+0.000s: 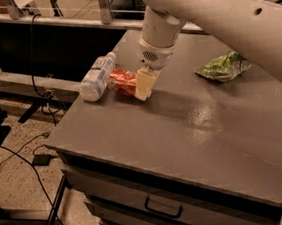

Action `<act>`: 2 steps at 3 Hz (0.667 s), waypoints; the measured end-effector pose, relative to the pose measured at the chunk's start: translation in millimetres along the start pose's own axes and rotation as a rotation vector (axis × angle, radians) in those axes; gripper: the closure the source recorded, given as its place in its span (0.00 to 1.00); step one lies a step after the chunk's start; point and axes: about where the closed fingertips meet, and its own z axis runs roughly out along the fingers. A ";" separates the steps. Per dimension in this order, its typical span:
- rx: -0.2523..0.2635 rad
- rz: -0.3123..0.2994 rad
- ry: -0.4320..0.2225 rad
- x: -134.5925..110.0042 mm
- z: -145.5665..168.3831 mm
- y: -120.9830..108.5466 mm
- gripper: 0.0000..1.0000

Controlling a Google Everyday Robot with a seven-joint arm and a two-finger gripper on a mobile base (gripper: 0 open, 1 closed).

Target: Move coke can near blue plastic bottle

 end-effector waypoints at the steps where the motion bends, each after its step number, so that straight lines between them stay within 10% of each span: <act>1: 0.008 -0.011 0.003 -6.8 5.4 3.6 0.38; 2: 0.024 -0.028 0.002 -13.5 9.6 13.2 0.06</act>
Offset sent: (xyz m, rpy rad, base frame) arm -0.0084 0.0259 -0.0046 -0.0182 -0.0456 0.0208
